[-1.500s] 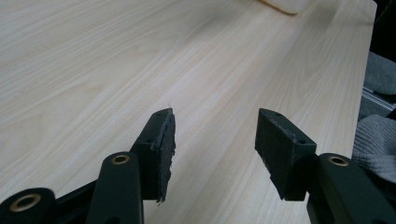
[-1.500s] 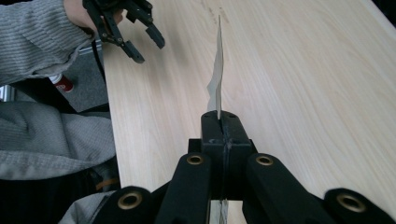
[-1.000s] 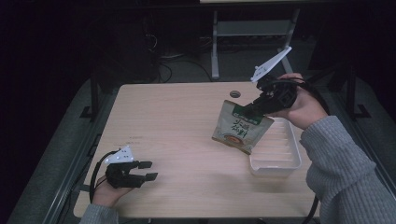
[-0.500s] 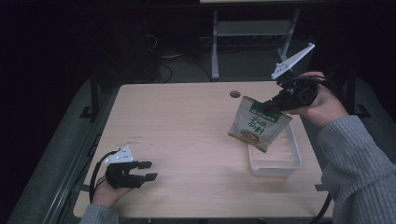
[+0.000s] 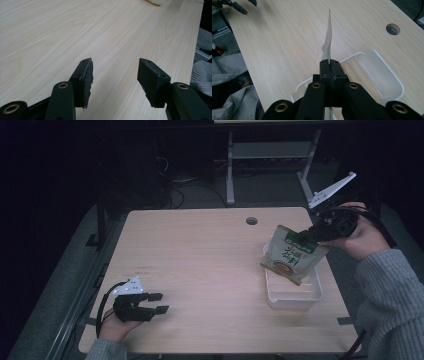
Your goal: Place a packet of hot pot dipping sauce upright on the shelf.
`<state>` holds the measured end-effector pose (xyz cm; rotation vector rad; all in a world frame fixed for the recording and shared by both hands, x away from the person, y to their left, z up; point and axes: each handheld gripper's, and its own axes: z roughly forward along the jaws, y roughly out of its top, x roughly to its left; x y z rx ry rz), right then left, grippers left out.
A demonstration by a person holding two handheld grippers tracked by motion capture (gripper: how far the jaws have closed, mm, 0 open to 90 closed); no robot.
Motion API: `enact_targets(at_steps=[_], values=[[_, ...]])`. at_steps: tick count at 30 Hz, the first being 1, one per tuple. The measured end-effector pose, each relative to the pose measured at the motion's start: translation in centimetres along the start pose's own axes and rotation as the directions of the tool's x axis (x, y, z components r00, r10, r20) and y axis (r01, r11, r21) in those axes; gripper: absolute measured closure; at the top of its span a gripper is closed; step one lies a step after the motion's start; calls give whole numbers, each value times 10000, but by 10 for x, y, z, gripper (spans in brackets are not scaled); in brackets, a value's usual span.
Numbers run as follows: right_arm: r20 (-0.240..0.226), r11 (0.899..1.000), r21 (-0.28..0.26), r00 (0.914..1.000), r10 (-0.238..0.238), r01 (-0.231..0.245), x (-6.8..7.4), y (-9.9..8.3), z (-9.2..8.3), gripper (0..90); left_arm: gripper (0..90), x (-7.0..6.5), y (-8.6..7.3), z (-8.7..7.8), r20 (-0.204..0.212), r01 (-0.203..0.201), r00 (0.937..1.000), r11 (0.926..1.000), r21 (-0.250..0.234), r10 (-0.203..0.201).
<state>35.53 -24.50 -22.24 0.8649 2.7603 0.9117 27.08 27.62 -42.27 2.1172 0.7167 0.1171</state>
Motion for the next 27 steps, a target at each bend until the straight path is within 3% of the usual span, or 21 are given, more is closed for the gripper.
enact_targets(at_steps=[11, 27], values=[[112, 9994, 184, 9995, 294, -296, -6, -18, -6, 896, 454, 1, 0, 0, 1, -3, 10000, 10000, 2, 3], [-106, 9989, 453, 9999, -78, 83, -3, -31, -8, 896, 449, 2, -1, 0, 17, 46, 10000, 10000, 39, -46]])
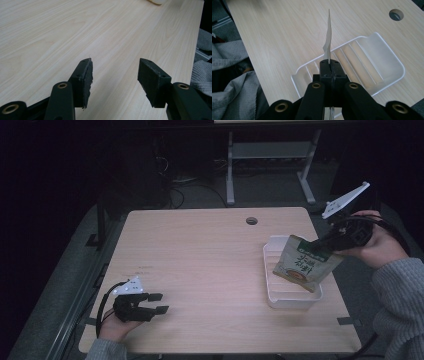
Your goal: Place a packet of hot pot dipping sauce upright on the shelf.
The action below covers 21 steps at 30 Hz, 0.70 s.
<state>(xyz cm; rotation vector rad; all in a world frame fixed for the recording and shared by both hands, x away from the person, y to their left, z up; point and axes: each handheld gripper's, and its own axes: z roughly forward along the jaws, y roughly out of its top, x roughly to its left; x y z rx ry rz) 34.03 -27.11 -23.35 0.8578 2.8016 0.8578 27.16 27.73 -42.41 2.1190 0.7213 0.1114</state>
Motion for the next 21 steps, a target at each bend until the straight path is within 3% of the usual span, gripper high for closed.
enact_targets(at_steps=[10, 21], values=[[-75, 9995, 258, 9998, -205, 207, 1, 0, 3, 895, 447, 1, 0, 0, 12, 31, 10000, 10000, -26, -31], [527, 9996, -271, 9986, 33, -19, -8, 4, 3, 896, 446, 1, 0, 0, 15, 66, 10000, 10000, -18, -66]])
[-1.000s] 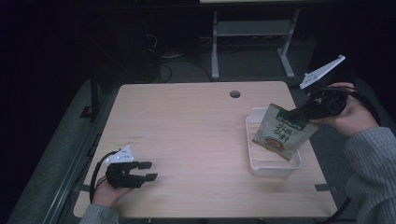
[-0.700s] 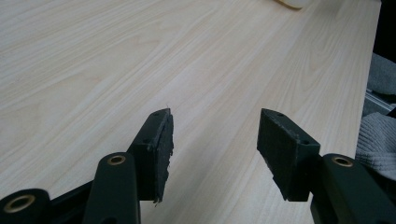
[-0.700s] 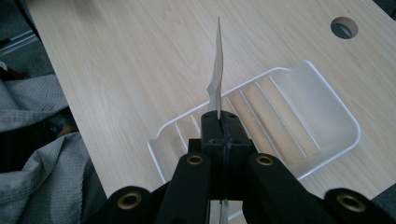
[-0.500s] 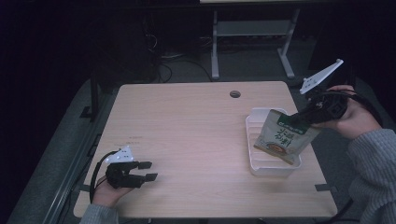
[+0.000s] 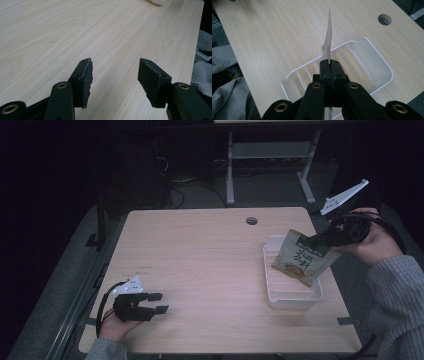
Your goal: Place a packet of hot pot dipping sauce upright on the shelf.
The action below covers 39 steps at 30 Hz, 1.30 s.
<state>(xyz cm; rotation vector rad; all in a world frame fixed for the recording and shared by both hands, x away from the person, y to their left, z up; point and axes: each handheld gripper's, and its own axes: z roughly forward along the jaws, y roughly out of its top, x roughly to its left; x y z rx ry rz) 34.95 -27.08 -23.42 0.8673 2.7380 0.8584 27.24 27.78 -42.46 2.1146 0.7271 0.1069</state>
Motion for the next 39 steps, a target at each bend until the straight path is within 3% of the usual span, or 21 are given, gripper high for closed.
enact_targets(at_steps=[10, 23, 39], values=[[-61, 9994, -303, 9999, 140, -142, -6, -7, 7, 895, 446, 1, 0, 0, -12, 28, 10000, 10000, -22, -28], [-569, 9988, -137, 9973, -471, 464, 5, -6, 5, 894, 445, 1, 0, -1, -3, 40, 10000, 10000, -50, -40], [-1228, 9960, 2, 9885, -885, 892, 13, -23, 1, 894, 439, 2, -1, 1, 53, 91, 9999, 10000, 27, -91]])
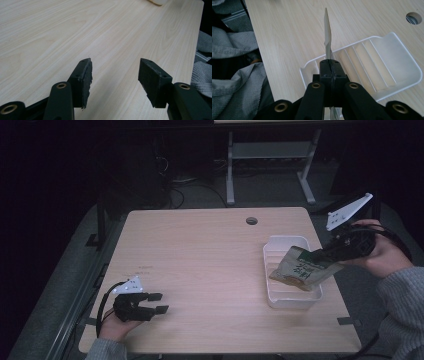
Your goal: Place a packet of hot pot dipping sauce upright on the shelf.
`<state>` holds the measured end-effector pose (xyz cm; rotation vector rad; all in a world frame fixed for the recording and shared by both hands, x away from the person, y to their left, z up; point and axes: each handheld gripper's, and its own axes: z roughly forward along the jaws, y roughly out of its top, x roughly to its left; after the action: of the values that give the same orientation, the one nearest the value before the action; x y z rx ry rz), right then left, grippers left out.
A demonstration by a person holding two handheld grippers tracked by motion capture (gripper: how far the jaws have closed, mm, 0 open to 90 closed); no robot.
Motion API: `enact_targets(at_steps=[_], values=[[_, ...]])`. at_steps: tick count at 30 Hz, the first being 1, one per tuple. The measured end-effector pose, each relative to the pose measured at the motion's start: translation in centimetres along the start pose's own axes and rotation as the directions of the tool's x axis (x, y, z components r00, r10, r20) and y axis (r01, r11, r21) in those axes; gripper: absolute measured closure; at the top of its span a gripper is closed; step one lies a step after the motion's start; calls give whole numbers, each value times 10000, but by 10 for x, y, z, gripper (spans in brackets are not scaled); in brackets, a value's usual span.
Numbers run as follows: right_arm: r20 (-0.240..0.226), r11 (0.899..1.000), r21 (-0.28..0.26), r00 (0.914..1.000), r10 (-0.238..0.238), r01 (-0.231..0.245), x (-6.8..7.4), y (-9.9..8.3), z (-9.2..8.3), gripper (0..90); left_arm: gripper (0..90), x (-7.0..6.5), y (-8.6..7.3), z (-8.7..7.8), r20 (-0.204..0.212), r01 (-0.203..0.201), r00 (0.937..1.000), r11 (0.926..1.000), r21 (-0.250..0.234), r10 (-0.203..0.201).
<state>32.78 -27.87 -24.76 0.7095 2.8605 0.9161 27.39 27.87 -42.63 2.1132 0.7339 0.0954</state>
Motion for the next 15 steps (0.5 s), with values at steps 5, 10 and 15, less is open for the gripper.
enact_targets(at_steps=[5, 10, 15], values=[[-62, 9999, -132, 10000, 60, -61, 0, -7, -4, 890, 437, 0, 0, 0, 6, 65, 10000, 10000, -17, -65], [-129, 9996, -266, 9999, 53, -57, 1, -12, -6, 890, 435, 1, -1, 0, 30, 91, 10000, 10000, 12, -91], [-239, 9995, -273, 9996, 121, -127, 1, -16, -6, 890, 433, 1, -1, 1, 35, 101, 9999, 9999, 57, -101]])
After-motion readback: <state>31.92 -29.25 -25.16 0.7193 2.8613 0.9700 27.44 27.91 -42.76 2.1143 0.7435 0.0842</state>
